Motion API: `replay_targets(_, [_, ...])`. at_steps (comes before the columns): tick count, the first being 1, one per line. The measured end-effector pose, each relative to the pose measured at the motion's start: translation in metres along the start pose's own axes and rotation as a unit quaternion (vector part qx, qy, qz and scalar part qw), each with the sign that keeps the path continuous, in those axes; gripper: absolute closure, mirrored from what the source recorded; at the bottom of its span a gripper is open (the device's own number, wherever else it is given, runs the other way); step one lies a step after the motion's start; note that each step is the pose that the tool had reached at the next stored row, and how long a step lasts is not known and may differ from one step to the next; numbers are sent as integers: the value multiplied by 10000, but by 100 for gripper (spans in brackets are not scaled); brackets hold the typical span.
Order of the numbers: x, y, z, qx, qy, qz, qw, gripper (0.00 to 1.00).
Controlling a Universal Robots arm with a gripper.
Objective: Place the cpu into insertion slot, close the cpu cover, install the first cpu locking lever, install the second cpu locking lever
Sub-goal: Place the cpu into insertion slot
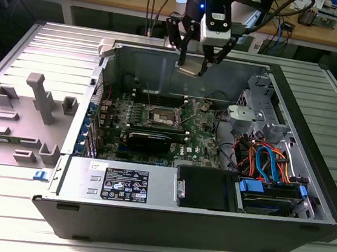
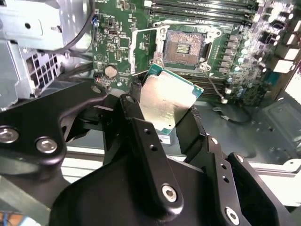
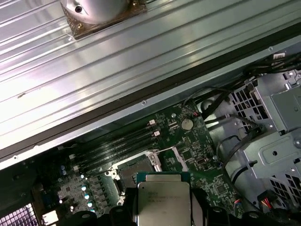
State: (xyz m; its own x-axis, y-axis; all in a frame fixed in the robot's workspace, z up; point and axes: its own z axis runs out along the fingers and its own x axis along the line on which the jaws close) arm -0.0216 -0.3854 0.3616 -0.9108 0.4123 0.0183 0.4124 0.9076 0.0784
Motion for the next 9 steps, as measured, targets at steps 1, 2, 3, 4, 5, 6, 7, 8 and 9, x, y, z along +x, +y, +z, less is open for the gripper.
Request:
replay_targets(1, [0,-1,4,0,-2,28,10000,46])
replay_targets(2, [-1,-5,7,0,-2,39,10000,46])
replay_targets(3, [-4,-10,9,0,-2,39,10000,46])
replay_targets(4, [-7,-17,12,0,-2,39,10000,46])
replay_targets(5, [-11,-25,15,0,-2,39,10000,46])
replay_targets(6, [-13,-30,17,0,-1,39,10000,46])
replay_targets(7, [-17,-38,24,0,1,40,10000,46])
replay_targets(8, [-19,-44,27,2,2,41,10000,46])
replay_targets(9, [-21,-50,34,5,4,65,10000,46])
